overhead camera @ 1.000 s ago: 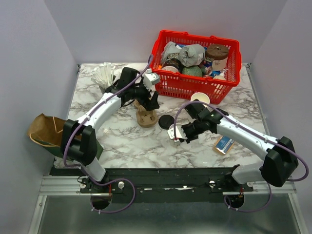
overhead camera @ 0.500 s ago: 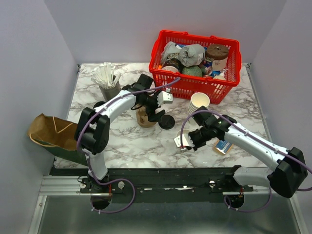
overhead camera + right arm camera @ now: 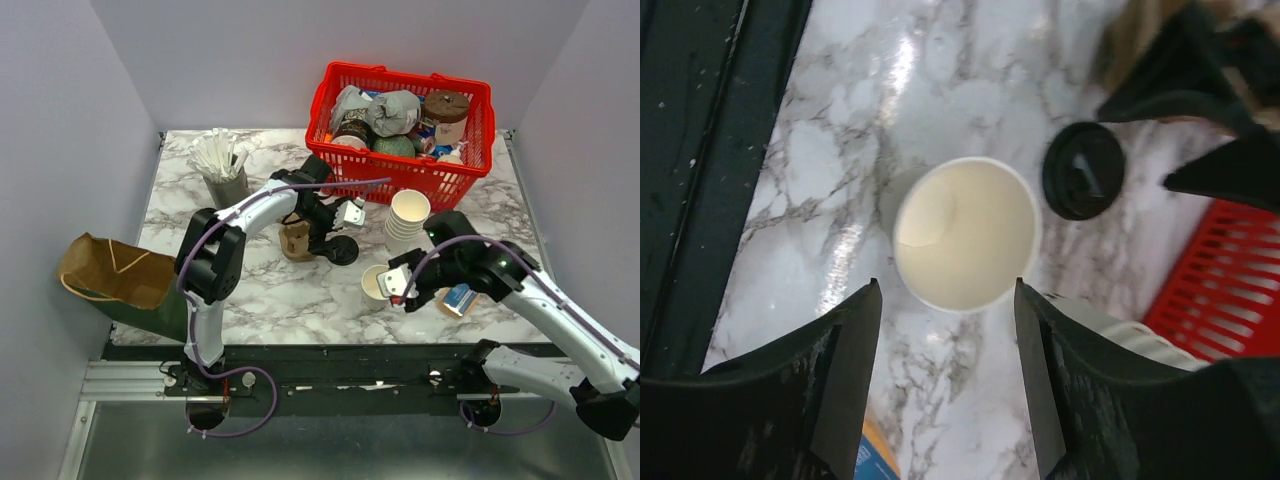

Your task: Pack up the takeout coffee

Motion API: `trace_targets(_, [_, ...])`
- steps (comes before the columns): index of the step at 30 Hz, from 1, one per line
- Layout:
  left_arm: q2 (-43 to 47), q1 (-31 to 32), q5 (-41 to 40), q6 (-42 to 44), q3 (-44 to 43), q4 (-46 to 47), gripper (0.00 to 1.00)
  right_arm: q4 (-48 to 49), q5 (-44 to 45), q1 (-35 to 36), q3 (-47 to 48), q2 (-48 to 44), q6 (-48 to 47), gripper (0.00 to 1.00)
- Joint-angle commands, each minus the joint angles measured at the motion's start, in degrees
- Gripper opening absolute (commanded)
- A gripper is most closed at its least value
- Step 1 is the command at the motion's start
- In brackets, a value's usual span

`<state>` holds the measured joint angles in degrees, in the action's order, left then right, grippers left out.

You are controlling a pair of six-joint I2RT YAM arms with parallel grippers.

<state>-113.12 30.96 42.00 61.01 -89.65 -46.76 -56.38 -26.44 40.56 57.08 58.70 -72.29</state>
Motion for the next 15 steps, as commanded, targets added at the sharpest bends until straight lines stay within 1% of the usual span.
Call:
trace_targets(1, [-3.77,0.5,2.83,7.27,-4.3,-2.63,0.99,-1.54,-0.72,0.23,6.63,-5.07,7.76,0.64])
trace_targets(4, [-6.4,0.86,2.56,9.81,-7.9,-4.91,0.99,3.28,3.22,-0.56,8.84,-9.2,15.76,0.64])
trace_targets(5, [-6.93,0.94,2.56,10.96,-8.61,-6.57,0.99,6.51,5.76,-0.65,8.23,-10.69,18.3,0.64])
trace_targets(6, [-7.37,1.38,1.95,12.01,-9.83,-7.28,0.99,15.07,12.31,-0.74,5.96,-14.36,23.55,0.64])
trace_targets(8, [-8.25,1.82,1.16,14.22,-10.2,-8.08,0.99,20.94,16.4,-2.49,5.15,-16.15,26.4,0.66])
trace_targets(9, [-8.34,1.91,0.55,14.57,-10.28,-8.17,0.99,22.79,15.98,-4.33,6.89,-16.07,29.46,0.66])
trace_targets(10, [-8.69,2.26,0.19,15.18,-10.37,-8.43,0.99,23.5,15.63,-9.22,7.86,-15.11,31.84,0.66])
trace_targets(12, [-9.31,2.61,-0.77,16.5,-10.46,-9.05,0.99,25.0,16.41,-13.47,9.8,-13.88,38.06,0.66])
trace_targets(13, [-9.4,2.87,-1.47,16.94,-10.37,-9.22,0.99,25.0,16.42,-16.1,11.46,-12.31,39.23,0.66])
trace_targets(15, [-9.49,3.23,-1.83,17.47,-10.2,-9.31,0.99,24.74,16.33,-17.26,12.44,-11.42,40.99,0.66])
